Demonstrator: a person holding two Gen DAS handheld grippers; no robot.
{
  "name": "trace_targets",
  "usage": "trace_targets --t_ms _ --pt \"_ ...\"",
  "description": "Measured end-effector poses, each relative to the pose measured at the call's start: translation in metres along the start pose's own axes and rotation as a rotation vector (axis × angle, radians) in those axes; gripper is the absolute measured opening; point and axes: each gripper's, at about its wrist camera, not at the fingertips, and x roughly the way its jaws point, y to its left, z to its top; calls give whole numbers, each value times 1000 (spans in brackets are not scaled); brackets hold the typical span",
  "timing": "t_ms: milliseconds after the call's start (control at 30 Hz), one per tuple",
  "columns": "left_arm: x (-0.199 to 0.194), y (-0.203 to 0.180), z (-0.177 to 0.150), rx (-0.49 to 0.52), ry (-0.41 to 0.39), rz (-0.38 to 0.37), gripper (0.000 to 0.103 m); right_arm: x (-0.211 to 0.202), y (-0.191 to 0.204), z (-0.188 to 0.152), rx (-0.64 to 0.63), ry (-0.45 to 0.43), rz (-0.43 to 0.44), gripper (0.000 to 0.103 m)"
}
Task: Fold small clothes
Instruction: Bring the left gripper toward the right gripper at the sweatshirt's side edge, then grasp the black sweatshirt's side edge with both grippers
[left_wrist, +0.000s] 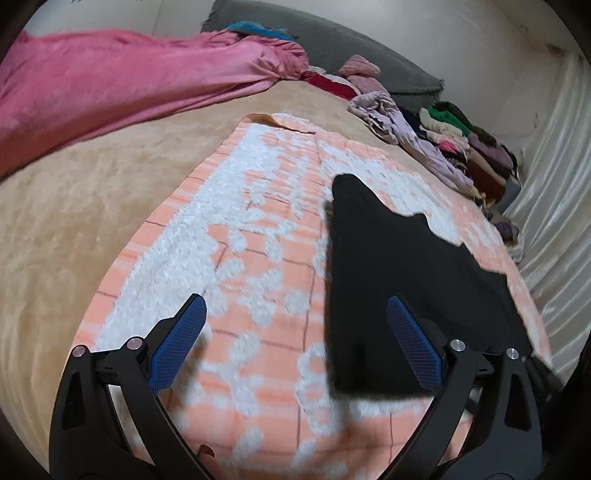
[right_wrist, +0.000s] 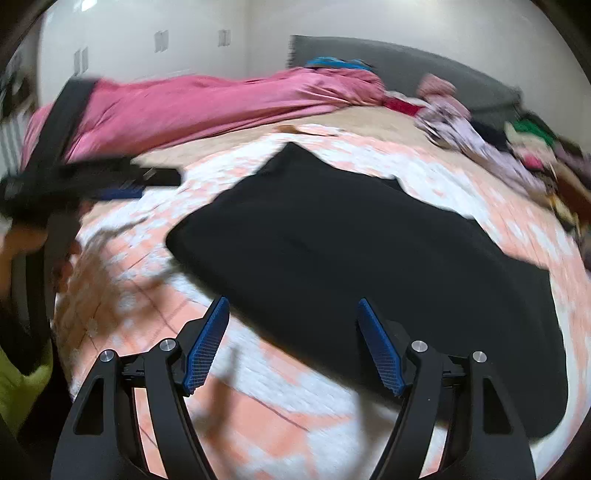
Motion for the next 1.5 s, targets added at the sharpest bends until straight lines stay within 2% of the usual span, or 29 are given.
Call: trace_targets --t_ms 167,267,467,667,767,867,900,1000,1067,1133,1200,1300,1333,1400,1433,1500 --pt "18 17 18 -100 68 -63 92 16 29 9 -135 -4 -12 71" --pt "29 23 25 -131 99 -57 92 25 44 13 -210 2 -15 71" --pt "51 13 35 -98 153 -66 92 56 63 15 -314 51 -35 71" --pt "78 -8 47 -35 214 -114 92 70 72 15 -375 19 -94 69" --pt "95 -19 51 -9 246 -144 92 74 72 15 -375 2 -101 58" --pt "108 -28 55 0 271 -161 92 73 69 15 -369 -16 -100 32" --pt "112 -29 56 -5 280 -175 92 72 67 16 -364 -23 -93 20" --pt "125 -32 61 -23 307 -204 92 64 61 16 -332 -50 -64 14" --pt "130 -35 64 -39 327 -229 85 58 57 17 -300 -70 -41 13" --pt "133 -38 65 -48 342 -242 68 51 50 19 -261 -93 -15 13" --pt "134 -43 63 -47 368 -264 65 44 43 20 -224 -111 10 13" --pt "133 -48 58 -42 389 -261 56 37 35 21 -179 -137 32 13" --pt "132 -50 57 -42 389 -263 42 36 31 22 -167 -141 37 13" --pt "131 -51 56 -89 401 -327 18 33 27 23 -145 -150 48 13" --pt "129 -52 56 -104 399 -329 17 32 27 23 -138 -154 51 13" --pt "123 -62 56 -65 376 -291 15 25 25 21 -115 -167 56 13"
